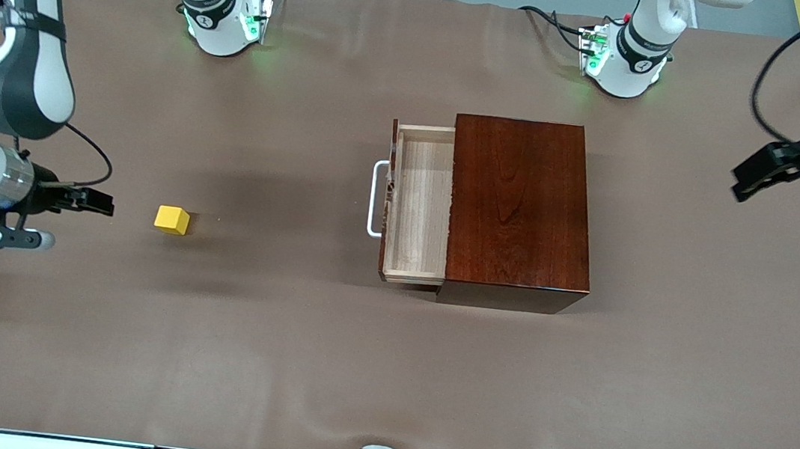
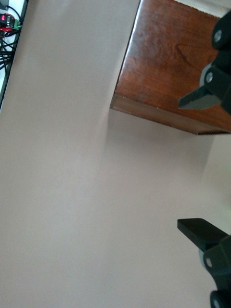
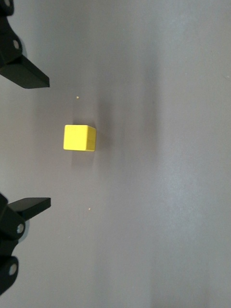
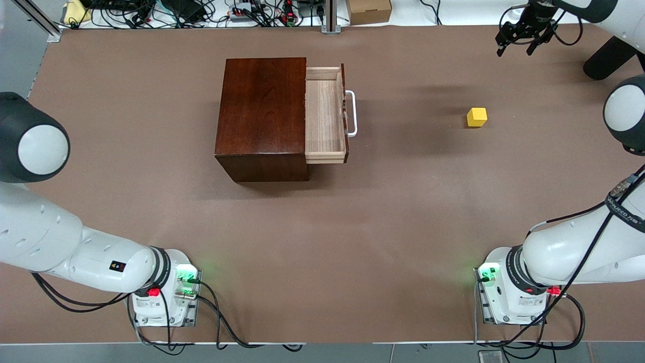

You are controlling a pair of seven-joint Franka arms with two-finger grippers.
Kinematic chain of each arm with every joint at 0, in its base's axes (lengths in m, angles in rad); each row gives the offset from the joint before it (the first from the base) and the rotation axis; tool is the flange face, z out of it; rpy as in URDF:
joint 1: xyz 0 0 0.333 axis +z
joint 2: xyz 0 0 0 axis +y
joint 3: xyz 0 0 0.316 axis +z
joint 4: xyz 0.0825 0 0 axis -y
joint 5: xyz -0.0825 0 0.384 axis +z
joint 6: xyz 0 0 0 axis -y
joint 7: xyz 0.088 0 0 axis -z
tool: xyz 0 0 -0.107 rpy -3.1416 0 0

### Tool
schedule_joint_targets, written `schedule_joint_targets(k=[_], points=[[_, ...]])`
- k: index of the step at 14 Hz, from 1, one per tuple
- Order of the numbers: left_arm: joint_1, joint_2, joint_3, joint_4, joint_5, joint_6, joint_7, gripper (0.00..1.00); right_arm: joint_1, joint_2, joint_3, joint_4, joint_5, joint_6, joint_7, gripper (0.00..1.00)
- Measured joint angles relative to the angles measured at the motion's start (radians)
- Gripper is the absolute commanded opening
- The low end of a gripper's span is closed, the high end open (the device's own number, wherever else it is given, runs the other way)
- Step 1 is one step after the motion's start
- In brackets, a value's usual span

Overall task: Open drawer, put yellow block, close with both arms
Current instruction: 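Reach the right gripper to the yellow cube and grasp it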

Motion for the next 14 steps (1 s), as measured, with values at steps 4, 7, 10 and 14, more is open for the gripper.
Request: schedule_joint_targets(k=[4,7,10,14], points=[[0.069,-0.068,0.000,-0.097,0.000,0.011,0.204,1.00,0.004,0.007,0.002,-0.108,0.011,0.089,0.058,1.00],[0.120,-0.130,-0.018,-0.175,-0.003,0.021,0.267,1.00,0.005,0.030,0.003,-0.149,0.013,0.130,0.099,1.00],[0.134,-0.154,-0.053,-0.204,-0.004,0.025,0.277,1.00,0.010,0.051,0.003,-0.227,0.015,0.248,0.118,1.00],[0.132,-0.154,-0.069,-0.223,-0.004,0.037,0.277,1.00,0.043,0.058,0.005,-0.335,0.015,0.402,0.145,1.00]])
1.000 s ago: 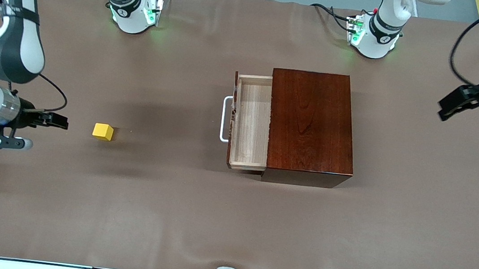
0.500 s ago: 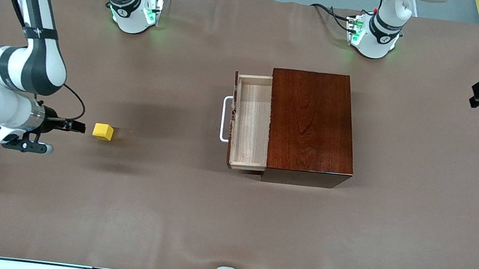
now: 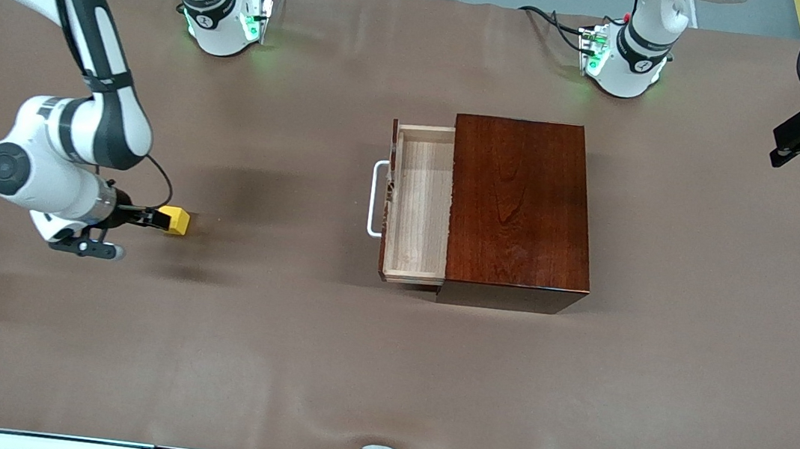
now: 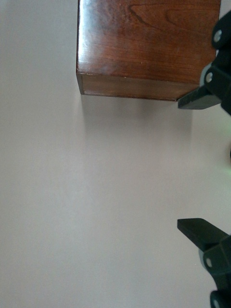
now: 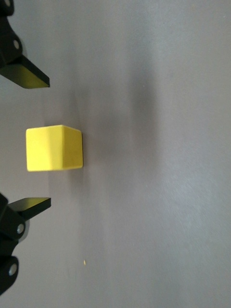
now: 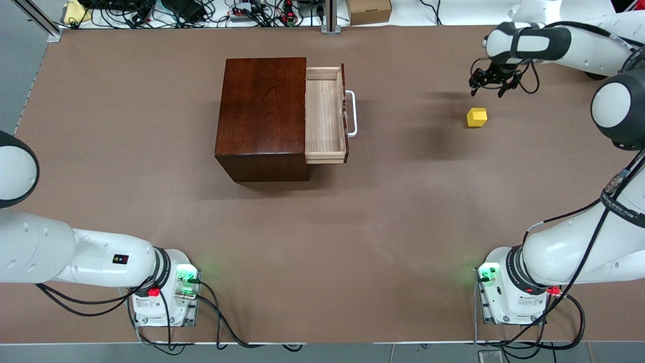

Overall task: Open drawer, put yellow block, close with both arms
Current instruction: 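Reach the right gripper to the yellow cube and grasp it, then lift the yellow cube with the right gripper toward the open drawer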

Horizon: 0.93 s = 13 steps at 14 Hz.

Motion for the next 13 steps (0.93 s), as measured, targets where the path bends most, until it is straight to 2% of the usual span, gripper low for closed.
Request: schedule_joint_targets(k=[3,8,11,12,13], points=[[-0.001,0.000,-0.019,-0.008,0.000,0.001,0.000,1.00,0.012,0.004,0.000,-0.086,0.000,0.126,0.012,1.00],[-0.001,0.000,-0.037,-0.012,0.000,0.006,0.000,1.00,0.014,0.028,-0.004,-0.110,0.000,0.168,0.013,0.98],[0.006,0.005,-0.035,-0.018,0.000,0.017,0.000,1.00,0.013,0.038,-0.004,-0.112,0.000,0.178,0.013,0.40],[0.008,0.008,-0.033,-0.019,0.000,0.024,0.000,1.00,0.010,0.041,-0.005,-0.112,0.000,0.180,0.013,0.17],[0.010,0.010,-0.030,-0.019,0.000,0.030,0.000,1.00,0.007,0.043,-0.006,-0.112,0.000,0.181,0.013,0.00]])
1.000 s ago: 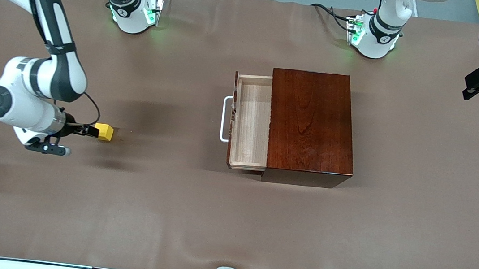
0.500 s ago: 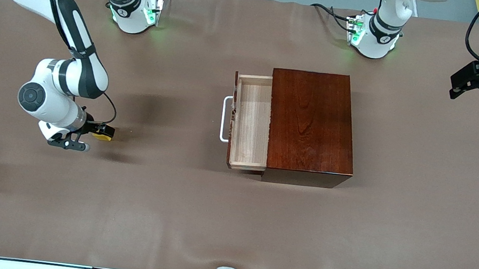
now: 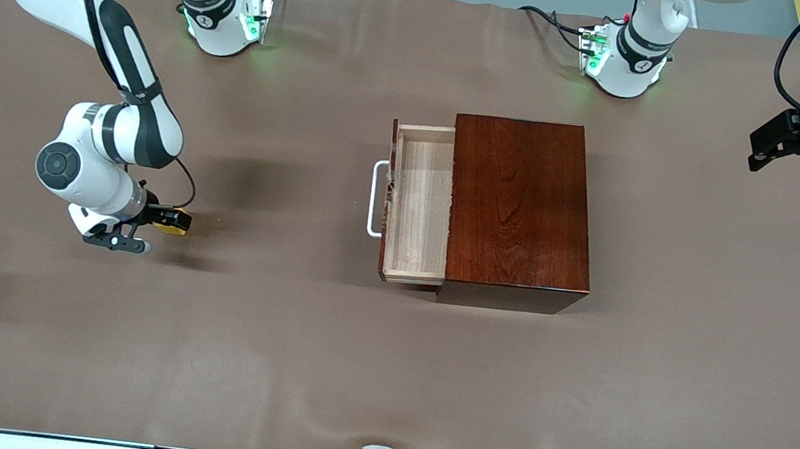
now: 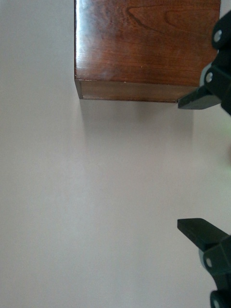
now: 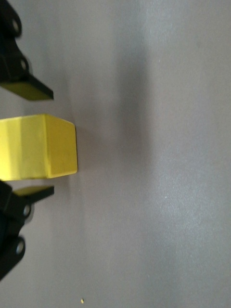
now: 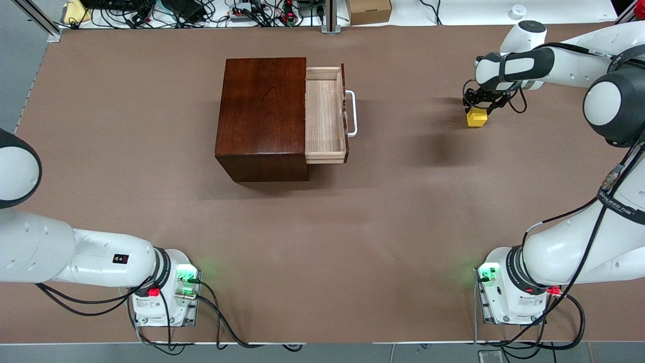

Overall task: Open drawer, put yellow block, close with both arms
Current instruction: 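Lift the yellow cube with the right gripper toward the open drawer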

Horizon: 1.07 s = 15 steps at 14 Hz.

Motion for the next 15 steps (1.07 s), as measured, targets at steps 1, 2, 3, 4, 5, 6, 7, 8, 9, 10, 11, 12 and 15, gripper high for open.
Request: schedule_joint_targets(k=[1,2,3,4,5,6,7,8,9,10,11,12,15], points=[[0.004,0.001,0.002,0.000,0.000,0.004,0.000,1.00,-0.002,0.001,0.000,0.000,0.000,0.000,0.000,0.00],[0.012,0.001,0.002,0.000,0.000,0.006,0.000,1.00,-0.003,0.001,0.000,0.000,0.000,0.000,0.000,0.00],[0.020,0.000,0.003,0.000,0.000,0.007,0.000,1.00,-0.003,0.001,0.000,0.000,0.000,-0.002,0.000,0.00],[0.028,-0.002,0.003,0.000,-0.003,0.007,0.000,1.00,-0.003,0.000,0.000,0.003,0.000,-0.018,0.000,0.00],[0.034,-0.003,0.003,0.001,-0.007,0.006,0.000,1.00,-0.001,-0.002,0.003,0.010,0.000,-0.053,0.000,0.00],[0.039,-0.006,0.003,0.001,-0.010,0.005,0.000,1.00,0.003,-0.008,0.005,0.028,0.006,-0.101,0.001,0.00],[0.045,-0.011,0.003,0.001,-0.011,0.004,0.000,1.00,0.009,-0.018,0.006,0.053,0.025,-0.155,0.001,0.00],[0.053,-0.015,0.003,0.001,-0.012,0.002,0.000,1.00,0.015,-0.030,0.007,0.079,0.045,-0.207,0.001,0.00],[0.061,-0.019,0.003,0.001,-0.018,0.001,0.000,1.00,0.019,-0.046,0.008,0.102,0.062,-0.254,0.003,0.00],[0.067,-0.021,0.003,0.001,-0.023,0.001,0.000,1.00,0.024,-0.063,0.009,0.119,0.072,-0.296,0.020,0.00],[0.070,-0.021,0.003,0.001,-0.026,0.001,0.000,1.00,0.034,-0.081,0.011,0.132,0.080,-0.333,0.058,0.00],[0.070,-0.021,0.003,0.001,-0.026,0.001,0.000,1.00,0.049,-0.099,0.012,0.143,0.081,-0.368,0.107,0.00],[0.070,-0.022,-0.002,0.002,-0.027,0.001,0.000,1.00,0.121,-0.148,0.018,0.204,0.086,-0.497,0.280,0.00]])
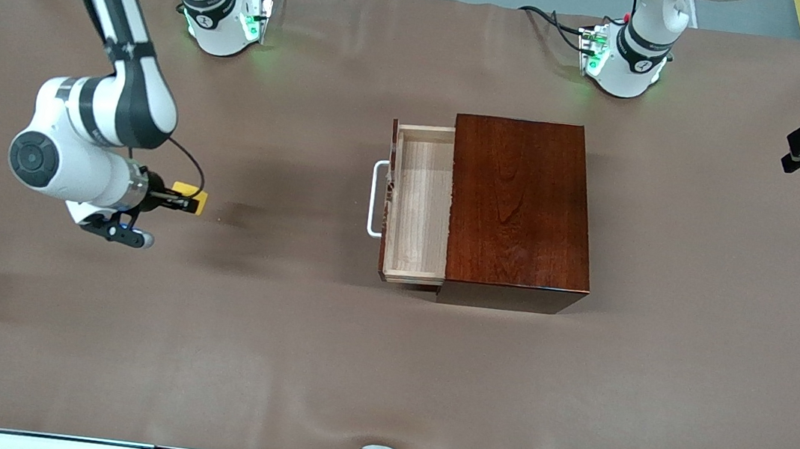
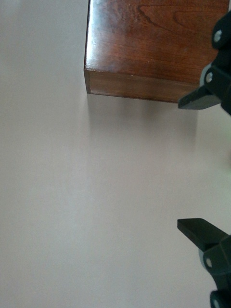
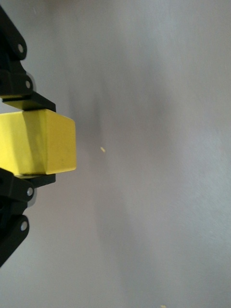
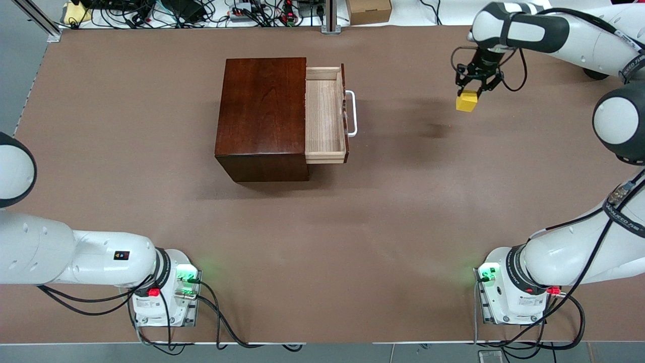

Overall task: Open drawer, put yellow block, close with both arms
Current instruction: 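Lift the yellow cube with the right gripper toward the open drawer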

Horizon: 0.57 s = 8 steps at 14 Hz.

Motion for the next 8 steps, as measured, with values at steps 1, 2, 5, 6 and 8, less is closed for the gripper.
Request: schedule_joint_targets(k=[1,2,5,6,8], points=[[0.000,0.000,-0.002,0.000,-0.001,0.000,0.000,1.00,0.025,-0.009,0.002,0.035,0.004,-0.052,0.057,0.00],[-0.002,0.000,-0.004,0.000,-0.002,0.000,0.000,1.00,0.048,-0.014,0.003,0.074,0.017,-0.102,0.110,0.00],[-0.004,0.000,-0.026,0.000,-0.003,0.000,0.000,1.00,0.090,-0.017,0.004,0.168,0.106,-0.207,0.240,0.00],[-0.004,0.000,-0.030,0.000,-0.003,0.000,0.000,1.00,0.103,-0.017,0.004,0.189,0.120,-0.225,0.284,0.00],[-0.003,0.000,-0.030,0.000,-0.003,0.000,0.000,1.00,0.152,-0.017,0.005,0.228,0.131,-0.242,0.422,0.00]])
